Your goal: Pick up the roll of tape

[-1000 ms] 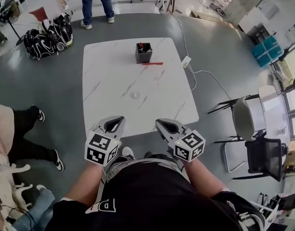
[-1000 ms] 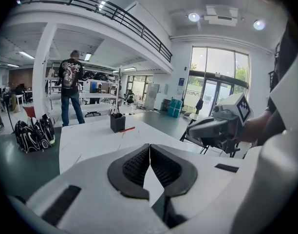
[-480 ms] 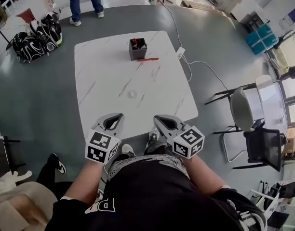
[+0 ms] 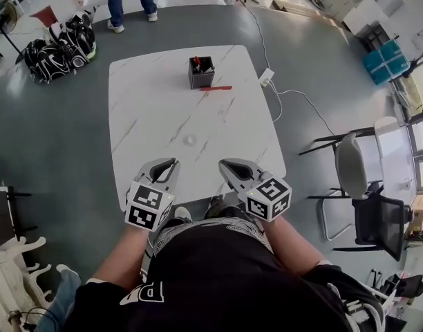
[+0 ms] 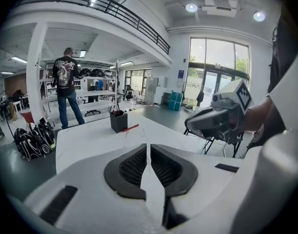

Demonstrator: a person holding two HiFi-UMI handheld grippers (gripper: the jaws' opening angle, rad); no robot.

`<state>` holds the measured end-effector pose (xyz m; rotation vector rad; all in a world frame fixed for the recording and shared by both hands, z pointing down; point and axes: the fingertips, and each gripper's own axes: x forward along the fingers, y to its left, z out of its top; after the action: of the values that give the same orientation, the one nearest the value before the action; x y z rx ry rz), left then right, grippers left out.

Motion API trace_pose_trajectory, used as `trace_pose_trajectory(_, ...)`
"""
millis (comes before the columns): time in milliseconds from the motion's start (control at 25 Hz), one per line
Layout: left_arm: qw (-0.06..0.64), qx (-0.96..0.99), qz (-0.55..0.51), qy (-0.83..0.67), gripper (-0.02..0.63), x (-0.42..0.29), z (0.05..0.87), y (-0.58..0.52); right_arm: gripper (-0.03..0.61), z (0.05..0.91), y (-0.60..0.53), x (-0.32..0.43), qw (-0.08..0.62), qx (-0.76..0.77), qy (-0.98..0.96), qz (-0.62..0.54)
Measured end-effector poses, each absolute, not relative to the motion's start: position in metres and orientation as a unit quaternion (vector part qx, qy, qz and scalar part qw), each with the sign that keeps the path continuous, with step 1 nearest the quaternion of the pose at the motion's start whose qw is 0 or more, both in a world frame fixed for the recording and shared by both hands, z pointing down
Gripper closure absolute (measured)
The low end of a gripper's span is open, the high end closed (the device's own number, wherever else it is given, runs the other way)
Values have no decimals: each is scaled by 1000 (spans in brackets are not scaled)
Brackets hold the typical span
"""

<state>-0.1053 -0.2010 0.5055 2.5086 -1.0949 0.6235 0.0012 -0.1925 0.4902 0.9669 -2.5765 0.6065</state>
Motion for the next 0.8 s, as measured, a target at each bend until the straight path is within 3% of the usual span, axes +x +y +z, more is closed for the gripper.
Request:
trace_pose_trajectory(240,178,865,247,-399,586,-92,525,-230,574,500,-216,18,173,318,-907,216)
trace_pose_trajectory(360,190,855,261,-405,508,-86,541,-245,574,508,-226,28,174,314,-906,224)
trace_pose_trajectory(800,217,829,327,-399,471,-53,617,-290,574,533,-246,68,180,308,-899,254)
